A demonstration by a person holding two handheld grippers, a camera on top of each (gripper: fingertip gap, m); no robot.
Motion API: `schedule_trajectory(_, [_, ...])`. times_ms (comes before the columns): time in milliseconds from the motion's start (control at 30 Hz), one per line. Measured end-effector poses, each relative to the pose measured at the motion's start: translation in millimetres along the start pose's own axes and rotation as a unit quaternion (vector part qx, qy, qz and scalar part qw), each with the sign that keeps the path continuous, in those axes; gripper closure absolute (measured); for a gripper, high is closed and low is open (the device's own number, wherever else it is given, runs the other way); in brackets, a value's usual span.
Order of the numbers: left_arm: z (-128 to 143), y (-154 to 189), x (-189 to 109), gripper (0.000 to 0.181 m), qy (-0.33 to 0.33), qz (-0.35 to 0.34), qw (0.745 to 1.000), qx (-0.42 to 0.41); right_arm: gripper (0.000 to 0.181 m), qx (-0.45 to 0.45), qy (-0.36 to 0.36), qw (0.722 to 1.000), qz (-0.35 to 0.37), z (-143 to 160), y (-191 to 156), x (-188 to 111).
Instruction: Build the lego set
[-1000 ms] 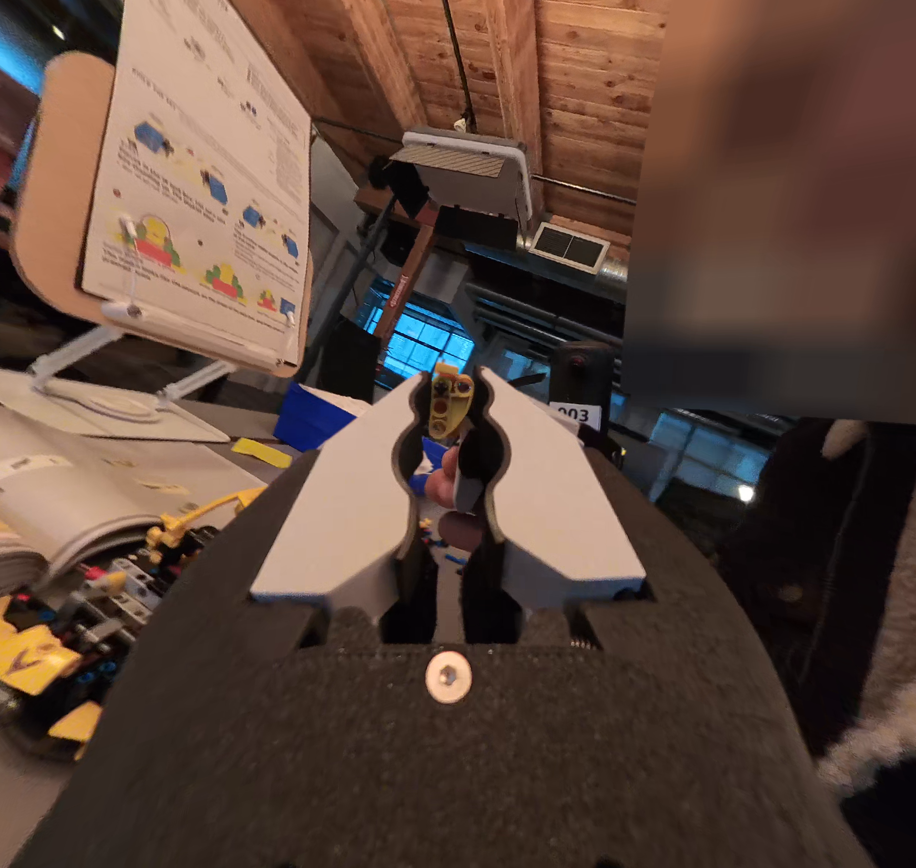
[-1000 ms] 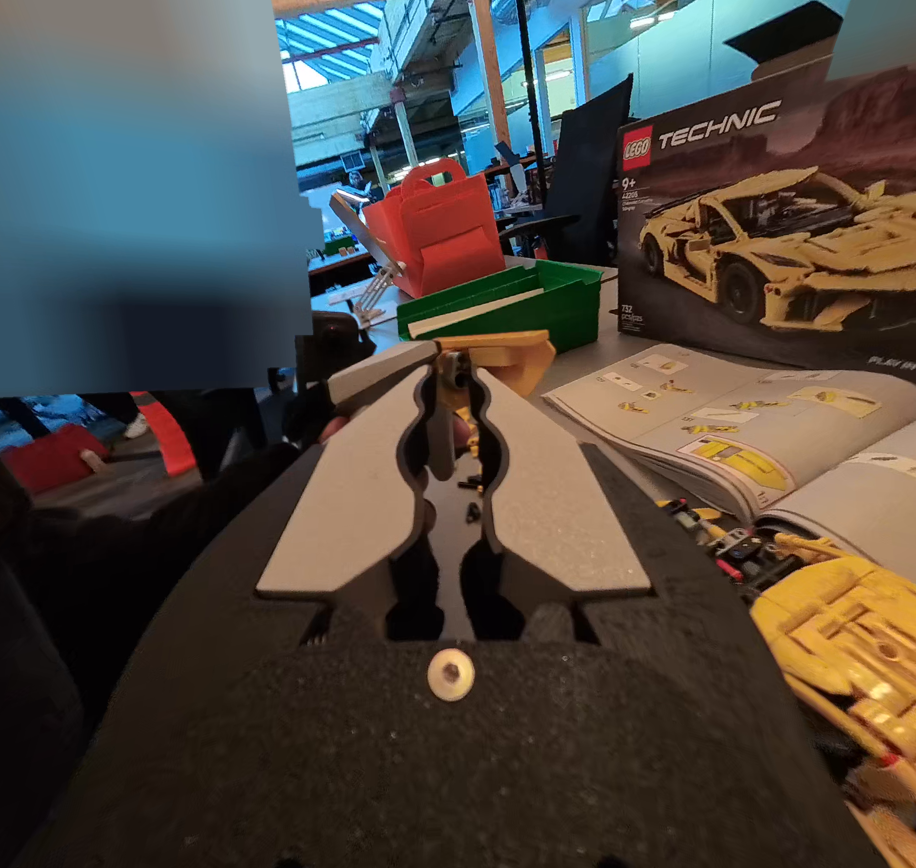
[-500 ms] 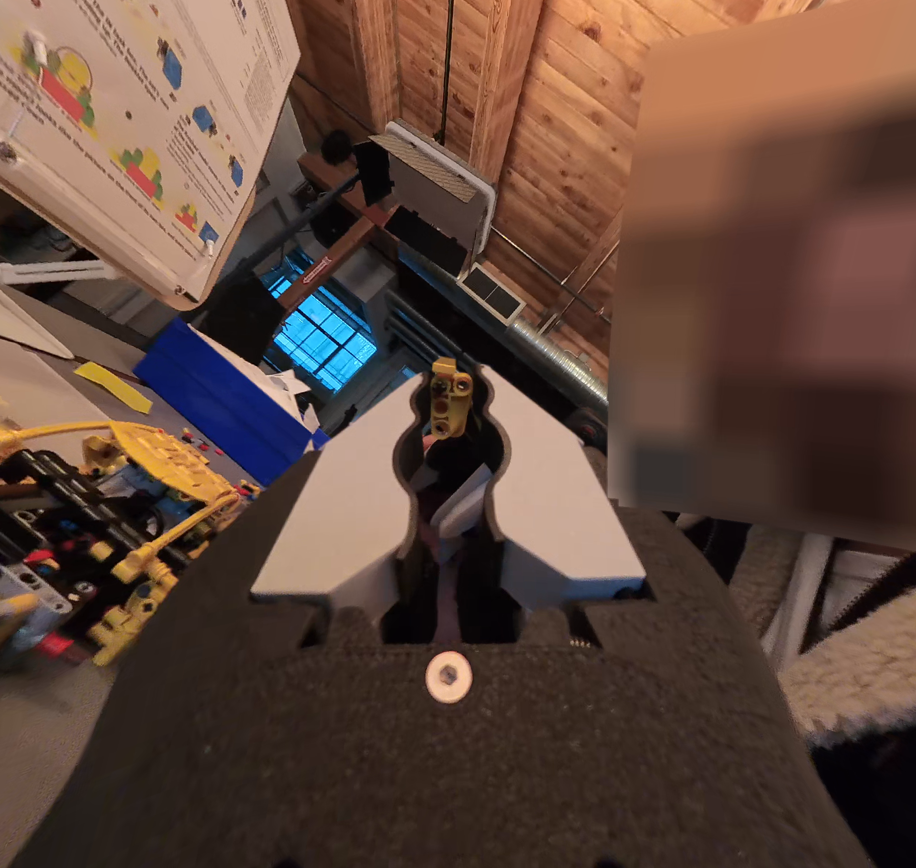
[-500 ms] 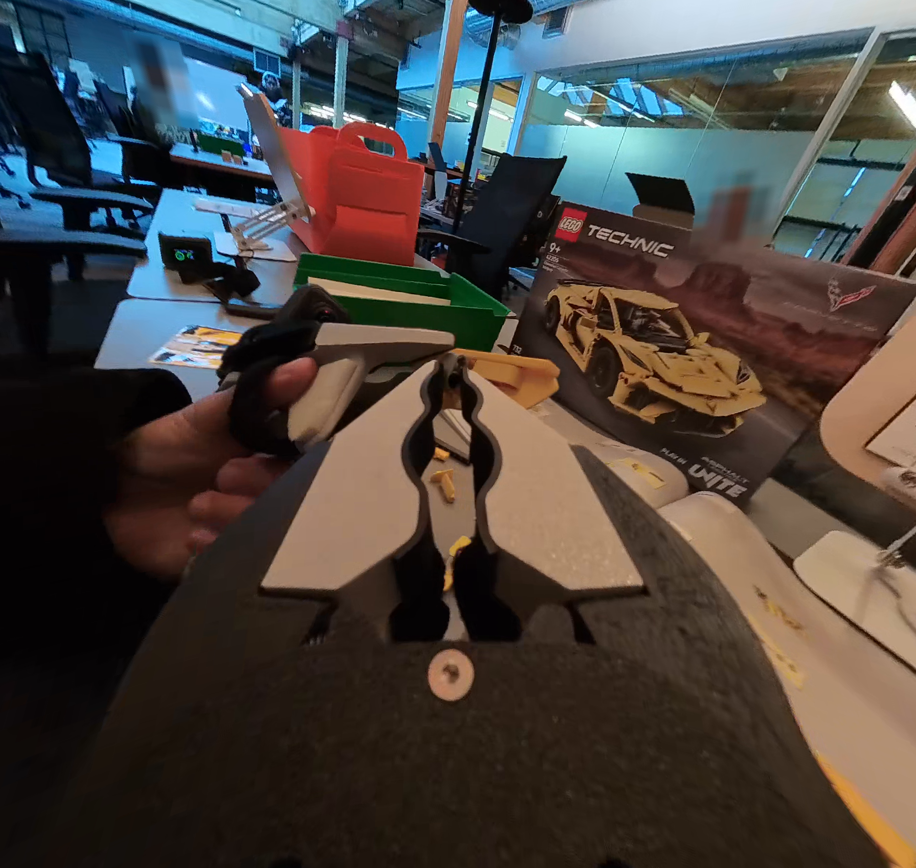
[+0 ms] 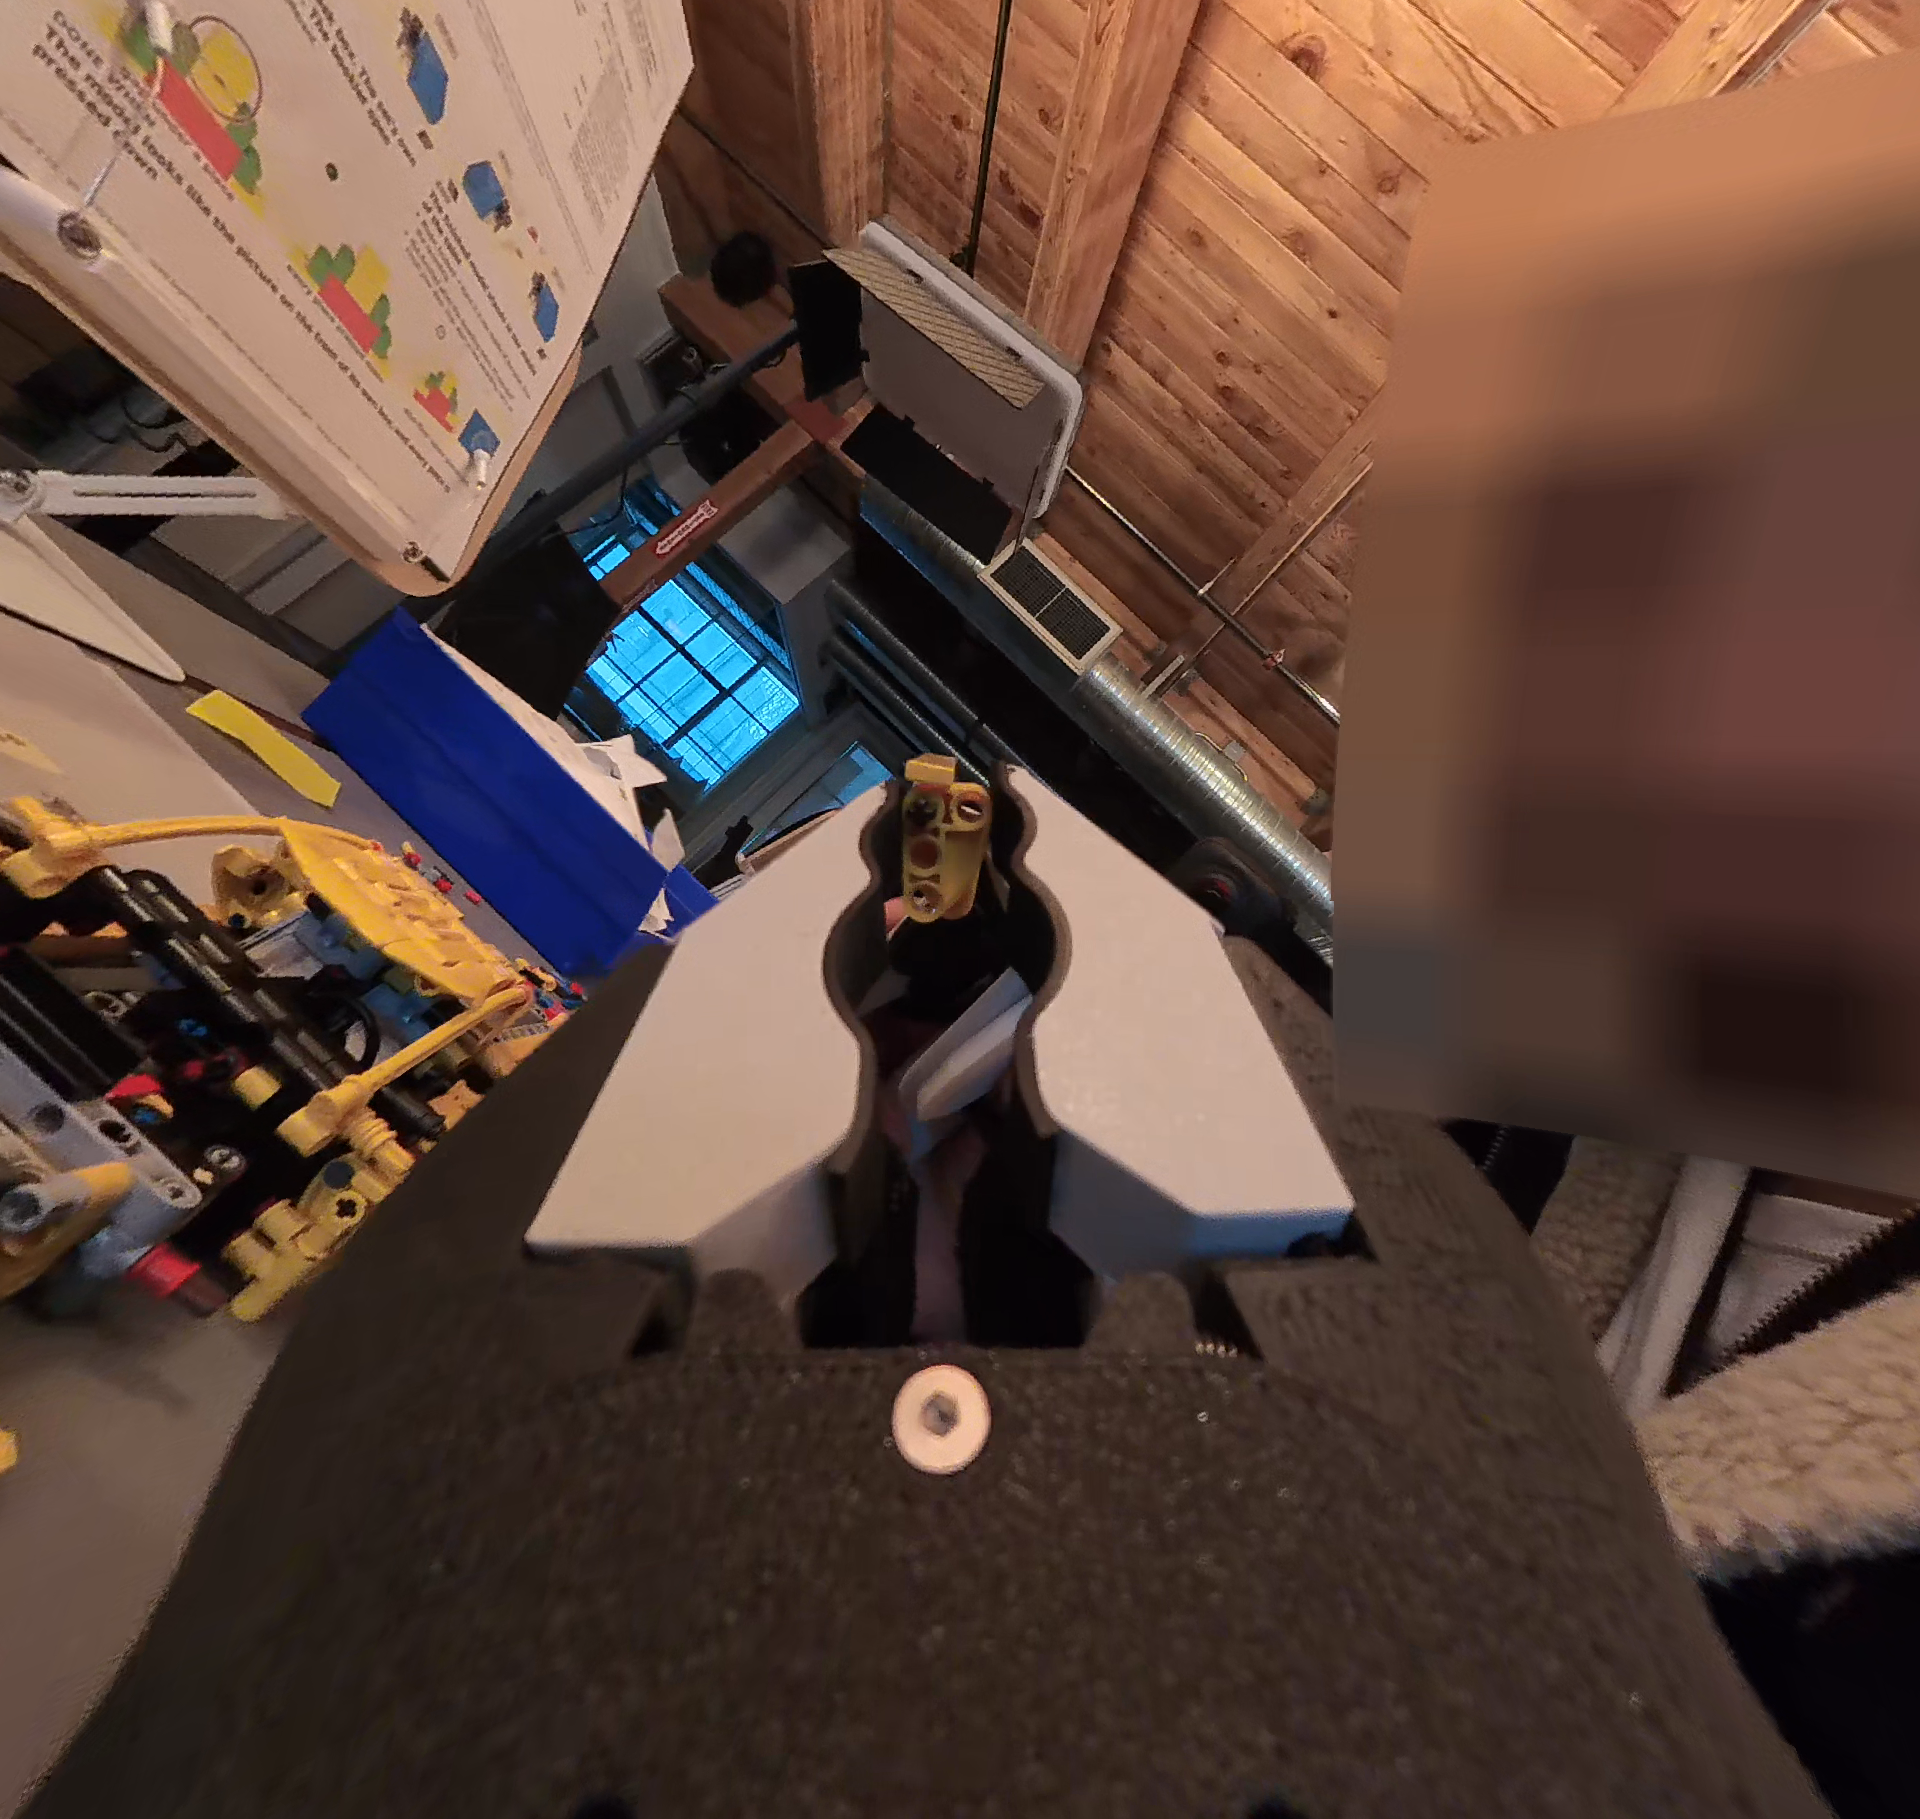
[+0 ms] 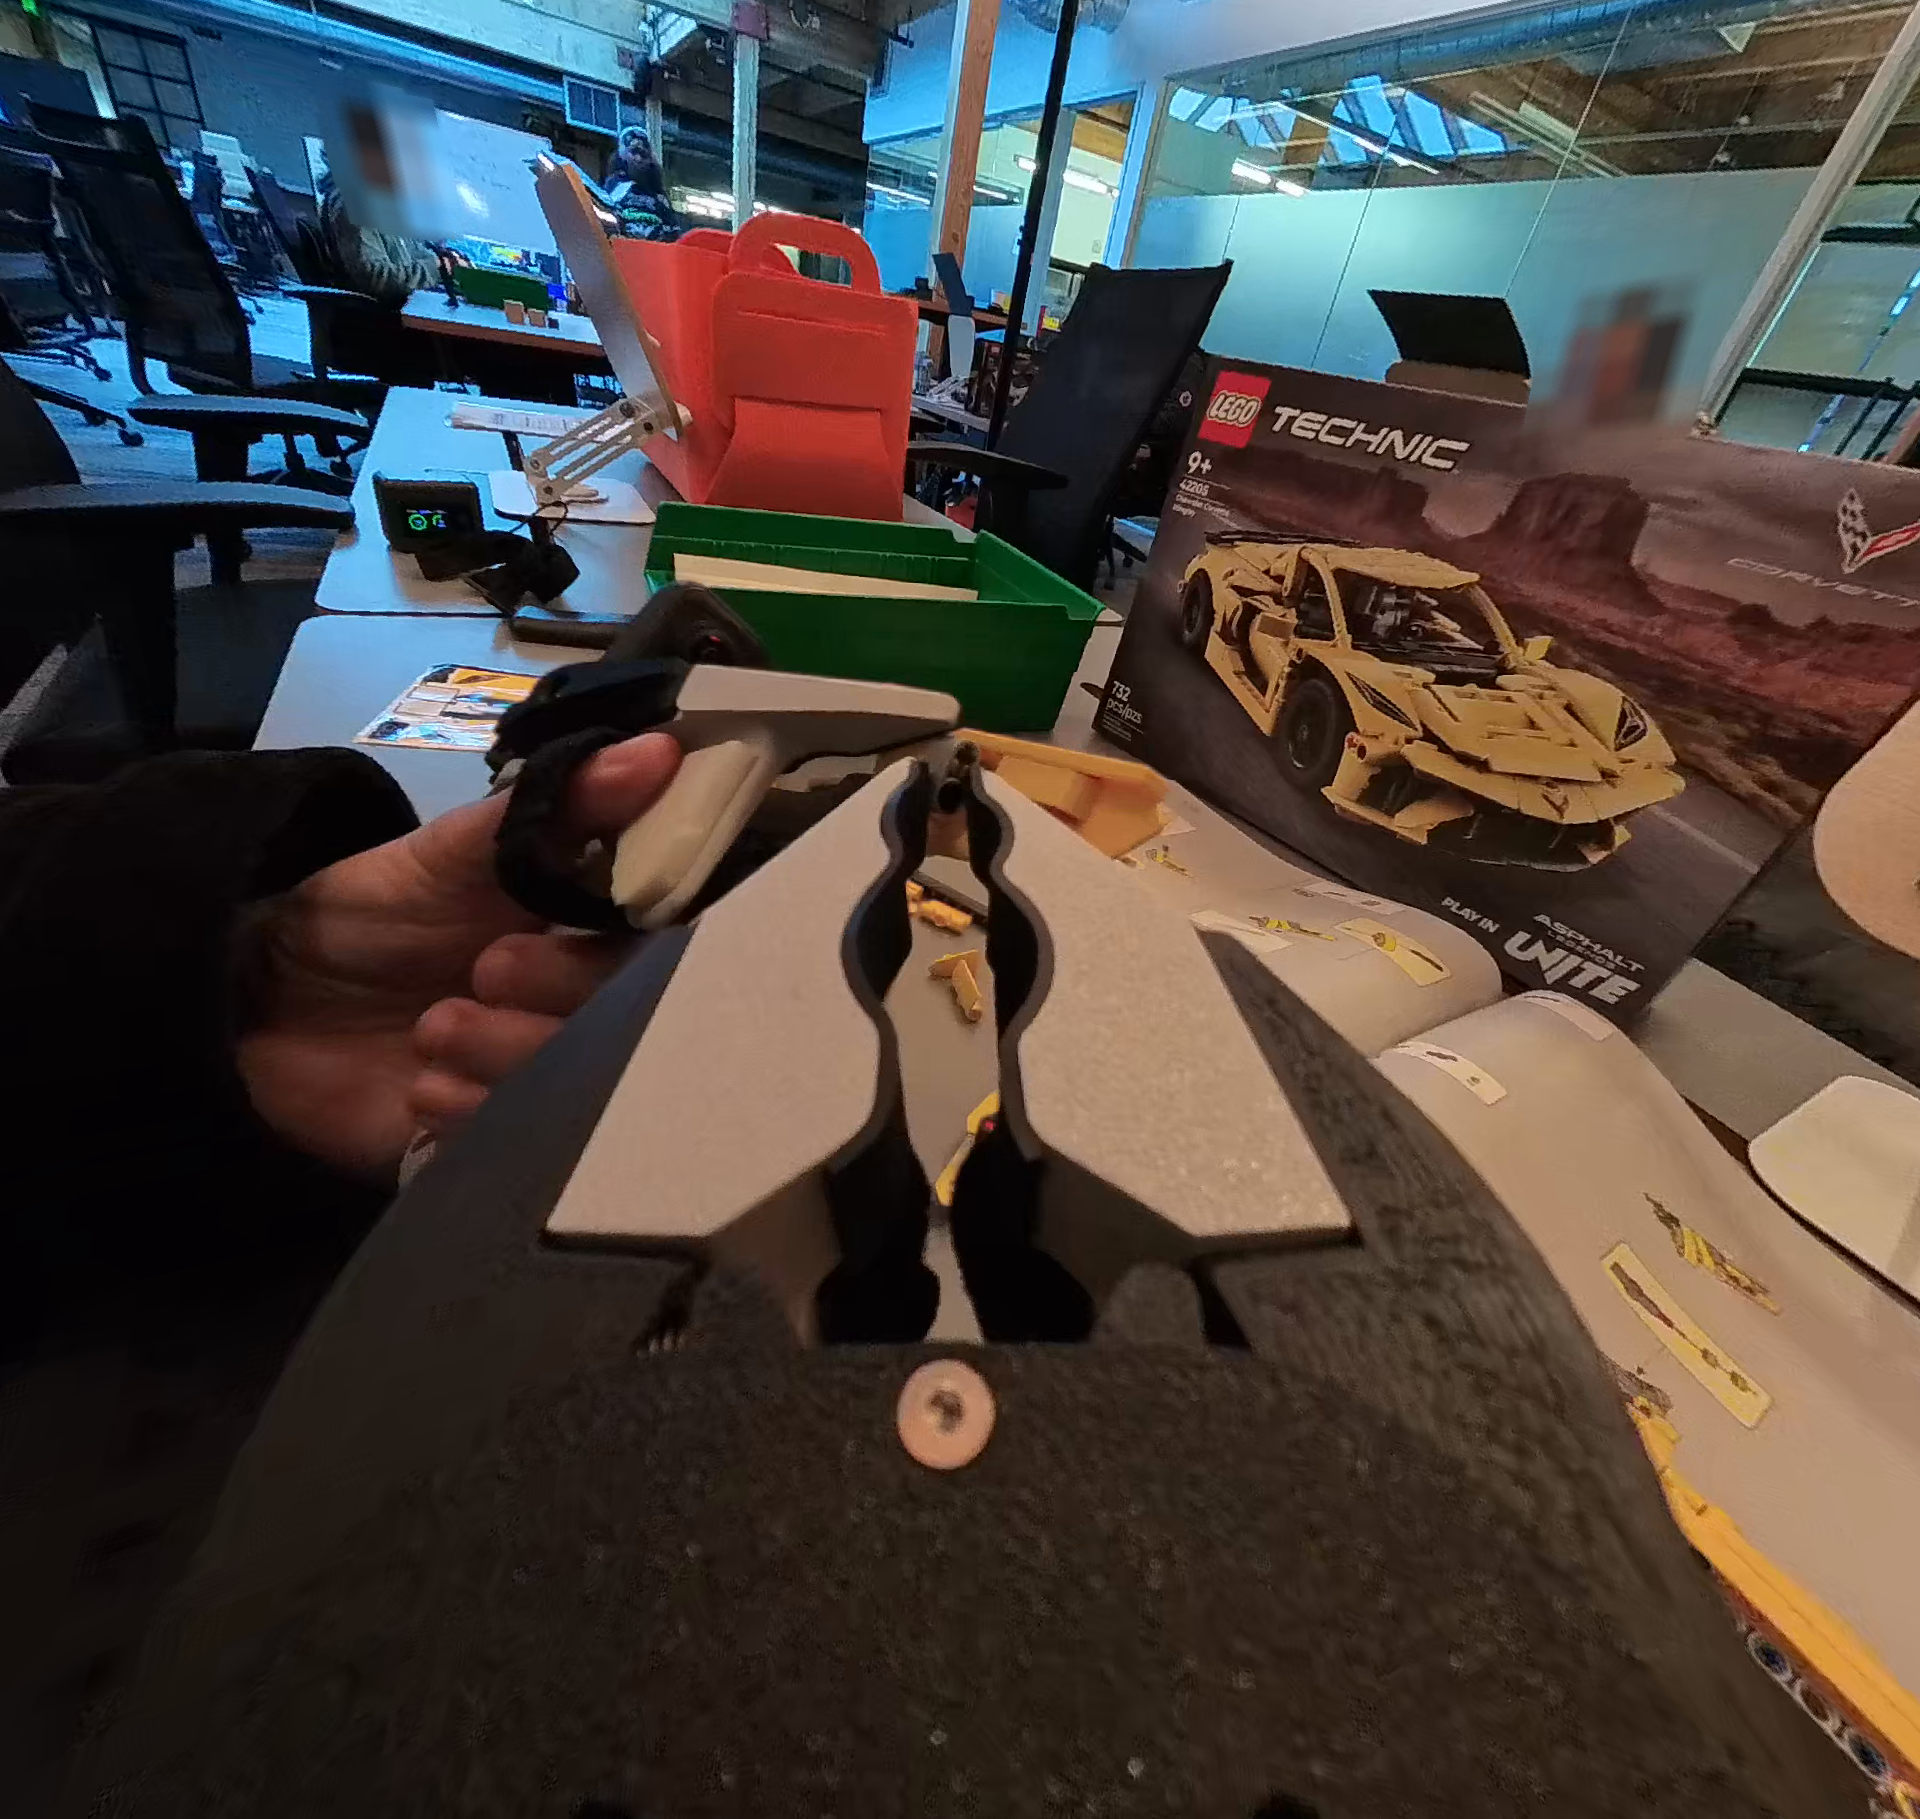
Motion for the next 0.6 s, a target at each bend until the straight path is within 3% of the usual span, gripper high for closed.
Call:
schedule_trajectory(200, [-1,-3,0,0.165,-0.004,-0.019,1.0,0.012,0.169,0.049,-0.006,0.998,-0.031,3,5,0])
schedule_trajectory(367, [-9,-12,-6,0.166,0.002,-0.068,0.997,0.036,0.164,0.13,0.028,0.99,-0.048,-1,32,-25])
schedule_trajectory(467, [-7,-14,-6,0.166,-0.015,-0.071,0.997,0.033,0.156,0.228,-0.01,0.97,-0.085,21,47,-25])
schedule_trajectory(600, [-1,-15,-3,0.166,-0.045,-0.055,0.997,0.006,0.169,0.306,0.008,0.939,-0.156,28,43,-20])
Point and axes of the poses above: each gripper's, where its closed fingertips meet, x out along the fingers, z out of its underside, y = z × x across the jaws, the point moved 7 cm from there along -x, back along the fingers, and after that the axes turned 12 degrees about -z, right-handed, at the moved point
